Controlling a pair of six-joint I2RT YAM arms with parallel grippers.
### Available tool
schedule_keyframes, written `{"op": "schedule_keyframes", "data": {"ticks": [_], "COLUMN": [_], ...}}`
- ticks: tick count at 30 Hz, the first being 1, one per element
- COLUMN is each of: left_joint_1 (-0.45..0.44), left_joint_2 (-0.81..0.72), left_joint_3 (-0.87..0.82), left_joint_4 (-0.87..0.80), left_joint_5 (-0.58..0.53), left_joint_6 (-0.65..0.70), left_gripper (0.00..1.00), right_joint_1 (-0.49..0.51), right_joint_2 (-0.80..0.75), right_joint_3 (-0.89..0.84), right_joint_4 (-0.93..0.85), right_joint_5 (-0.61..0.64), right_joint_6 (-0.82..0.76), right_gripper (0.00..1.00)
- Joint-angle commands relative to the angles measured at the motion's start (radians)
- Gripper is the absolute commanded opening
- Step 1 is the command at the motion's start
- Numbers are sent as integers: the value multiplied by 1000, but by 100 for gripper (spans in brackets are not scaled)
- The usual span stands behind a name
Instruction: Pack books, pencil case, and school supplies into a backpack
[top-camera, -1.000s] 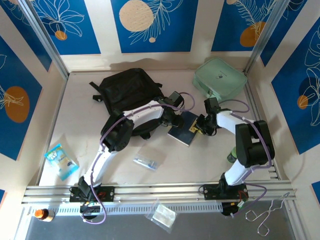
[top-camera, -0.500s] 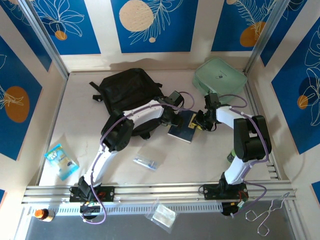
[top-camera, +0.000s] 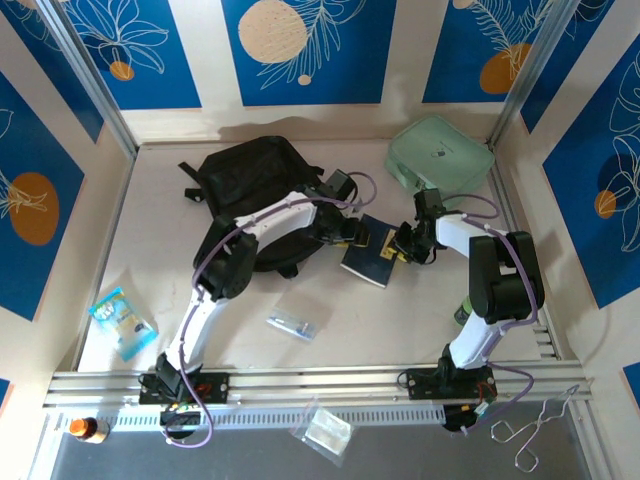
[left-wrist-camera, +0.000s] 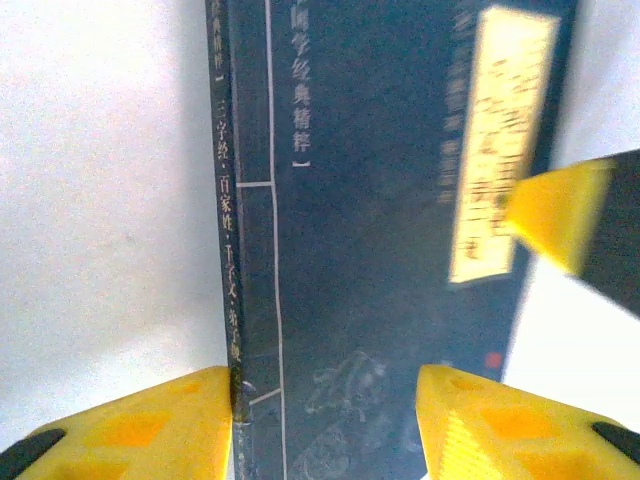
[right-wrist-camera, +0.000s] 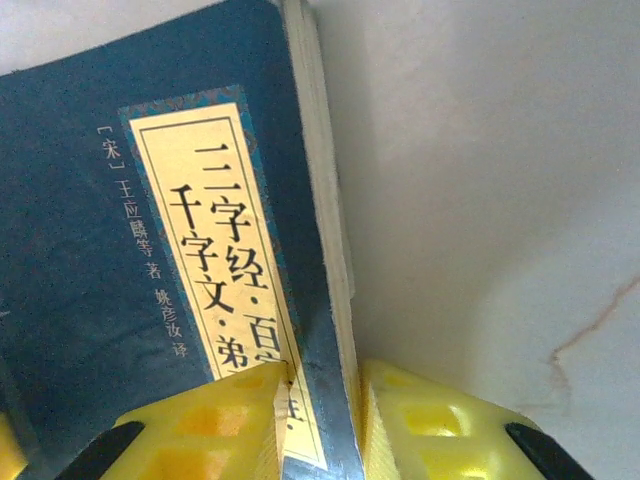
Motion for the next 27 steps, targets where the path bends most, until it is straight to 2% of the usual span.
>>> {"op": "schedule_keyframes", "data": {"ticks": [1,8,10,15,19,23,27], "left_joint_1": [-18,-18,-15,-8,-4,-5,-2], "left_joint_2": [-150,-92,-76,-66,-18,29,65], "left_joint_3": [0,-38,-27,-3,25,61,83], "left_joint_4": [135,143,109,12,-25,-60,-82], "left_joint_5": [134,157,111,-98,-127,-212,-262], "left_joint_6": [-45,-84,-73,0,22,50,65], "left_gripper": [49,48,48,51,50,48,46], "right_joint_1": [7,6,6,21,36,66,87], "right_joint_2": [-23,-16,-10,-17,-27,-39,-42], "right_joint_3": [-26,-26,-23,-8,11,12,-1], "right_joint_4": [10,27,26,-11,-61,-87,-94], "right_joint_5": [-59,-86,-87,-37,12,3,-7], "right_joint_6": [34,40,41,30,28,38,54], "right_gripper": [24,23,23,23,23,31,31]}}
